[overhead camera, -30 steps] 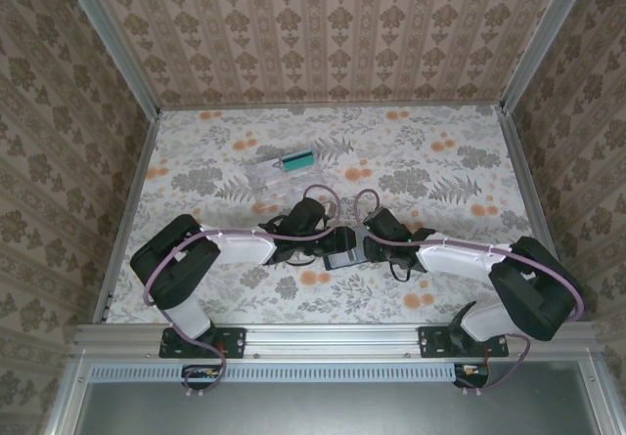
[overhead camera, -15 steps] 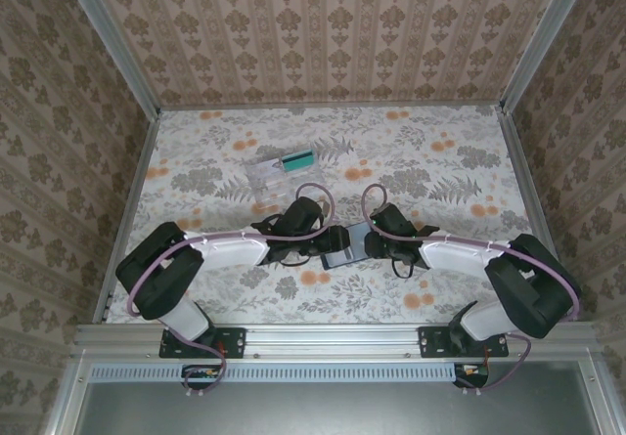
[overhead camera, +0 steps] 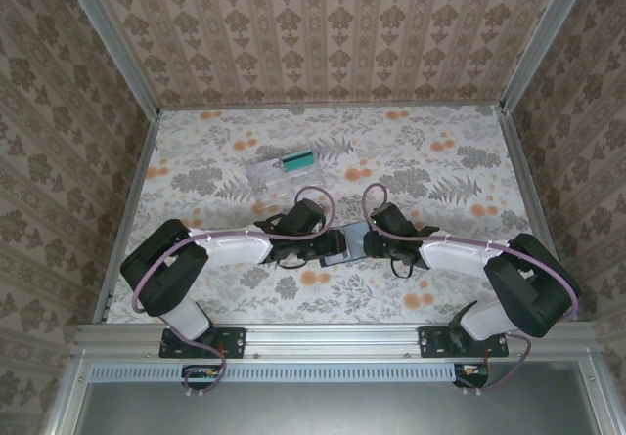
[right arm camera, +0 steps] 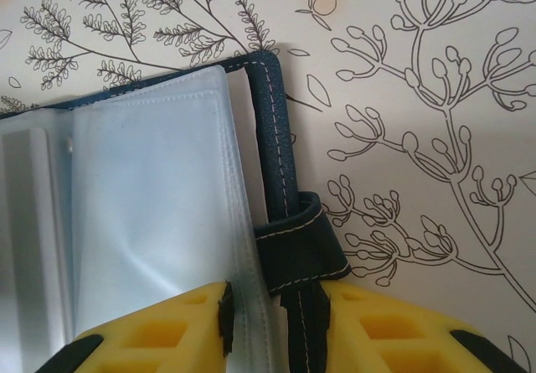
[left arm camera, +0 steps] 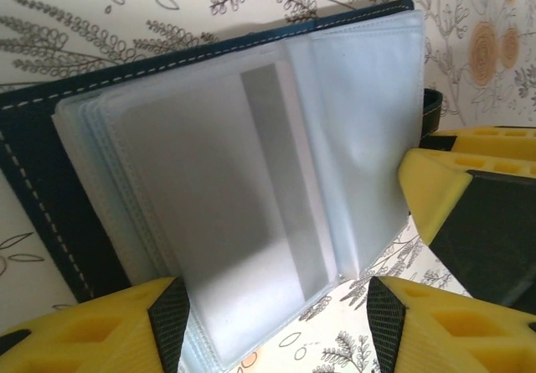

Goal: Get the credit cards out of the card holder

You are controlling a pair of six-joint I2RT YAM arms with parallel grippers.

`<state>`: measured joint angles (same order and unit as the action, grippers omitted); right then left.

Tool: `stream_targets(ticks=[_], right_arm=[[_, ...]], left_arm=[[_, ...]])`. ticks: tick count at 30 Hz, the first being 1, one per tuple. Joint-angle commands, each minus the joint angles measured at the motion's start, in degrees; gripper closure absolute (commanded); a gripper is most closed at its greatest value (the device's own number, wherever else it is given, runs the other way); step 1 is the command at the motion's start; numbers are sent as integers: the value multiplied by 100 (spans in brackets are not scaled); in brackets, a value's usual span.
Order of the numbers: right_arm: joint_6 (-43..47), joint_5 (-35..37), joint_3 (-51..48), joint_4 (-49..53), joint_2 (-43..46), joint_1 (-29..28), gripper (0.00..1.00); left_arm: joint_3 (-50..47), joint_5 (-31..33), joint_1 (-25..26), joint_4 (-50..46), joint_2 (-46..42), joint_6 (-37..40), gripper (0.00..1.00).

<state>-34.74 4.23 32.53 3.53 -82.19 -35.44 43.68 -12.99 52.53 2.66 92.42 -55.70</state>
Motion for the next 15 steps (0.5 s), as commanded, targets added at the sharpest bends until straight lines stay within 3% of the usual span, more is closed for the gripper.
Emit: stream_targets(ticks=[1,15], right_arm=[[-60,-210,-151,167,-113,2,66],[-71,-221,-168,132,-149,2,66]], left_arm=[[128,174,42,-220,-47,7,38],[140,-80,62,258,103,86,38]])
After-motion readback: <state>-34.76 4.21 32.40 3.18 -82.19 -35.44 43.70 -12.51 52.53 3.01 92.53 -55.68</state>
